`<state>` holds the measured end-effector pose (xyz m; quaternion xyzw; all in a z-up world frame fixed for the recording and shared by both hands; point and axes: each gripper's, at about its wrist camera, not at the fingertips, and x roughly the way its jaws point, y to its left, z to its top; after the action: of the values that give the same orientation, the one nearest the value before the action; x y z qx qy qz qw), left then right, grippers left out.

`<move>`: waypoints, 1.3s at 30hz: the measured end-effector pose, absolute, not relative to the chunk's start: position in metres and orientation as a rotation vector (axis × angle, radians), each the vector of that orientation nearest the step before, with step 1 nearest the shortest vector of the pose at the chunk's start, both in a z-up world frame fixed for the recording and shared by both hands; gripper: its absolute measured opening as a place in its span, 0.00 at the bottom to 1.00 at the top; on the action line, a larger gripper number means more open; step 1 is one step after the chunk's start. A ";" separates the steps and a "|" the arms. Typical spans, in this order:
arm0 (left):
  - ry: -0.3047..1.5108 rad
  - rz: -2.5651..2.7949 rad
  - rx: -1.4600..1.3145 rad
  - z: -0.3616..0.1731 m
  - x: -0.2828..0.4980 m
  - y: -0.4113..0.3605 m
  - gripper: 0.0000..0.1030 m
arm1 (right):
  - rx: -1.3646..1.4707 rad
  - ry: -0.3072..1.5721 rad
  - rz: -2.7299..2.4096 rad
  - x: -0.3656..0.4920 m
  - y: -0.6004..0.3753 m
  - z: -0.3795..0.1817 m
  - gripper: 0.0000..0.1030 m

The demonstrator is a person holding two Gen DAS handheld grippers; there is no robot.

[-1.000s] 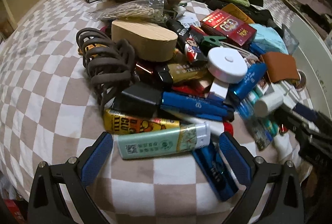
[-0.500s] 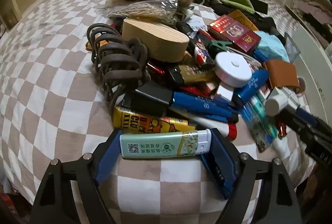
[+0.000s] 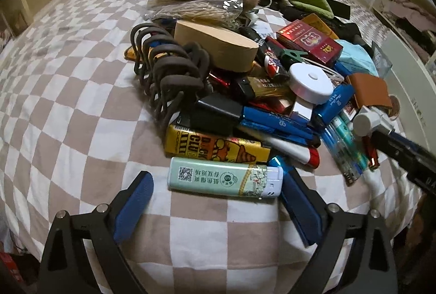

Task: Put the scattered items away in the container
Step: 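Lower the left gripper around the green tube while the right gripper lowers onto the white plastic tool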

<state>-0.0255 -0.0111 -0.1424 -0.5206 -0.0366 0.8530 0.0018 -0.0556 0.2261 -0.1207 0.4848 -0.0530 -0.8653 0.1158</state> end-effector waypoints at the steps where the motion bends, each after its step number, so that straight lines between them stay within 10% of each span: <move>1: -0.090 2.684 -1.624 -0.143 -0.025 -0.010 0.94 | 1.420 -0.156 -2.534 -0.056 0.226 -0.121 0.70; 39: 0.021 2.630 -1.588 -0.142 -0.024 -0.009 0.81 | 1.397 -0.210 -2.501 -0.052 0.231 -0.114 0.70</move>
<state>-0.0239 -0.0085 -0.1419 -0.5167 0.0067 0.8555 0.0346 -0.0523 0.2309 -0.1141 0.4818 -0.0725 -0.8629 0.1340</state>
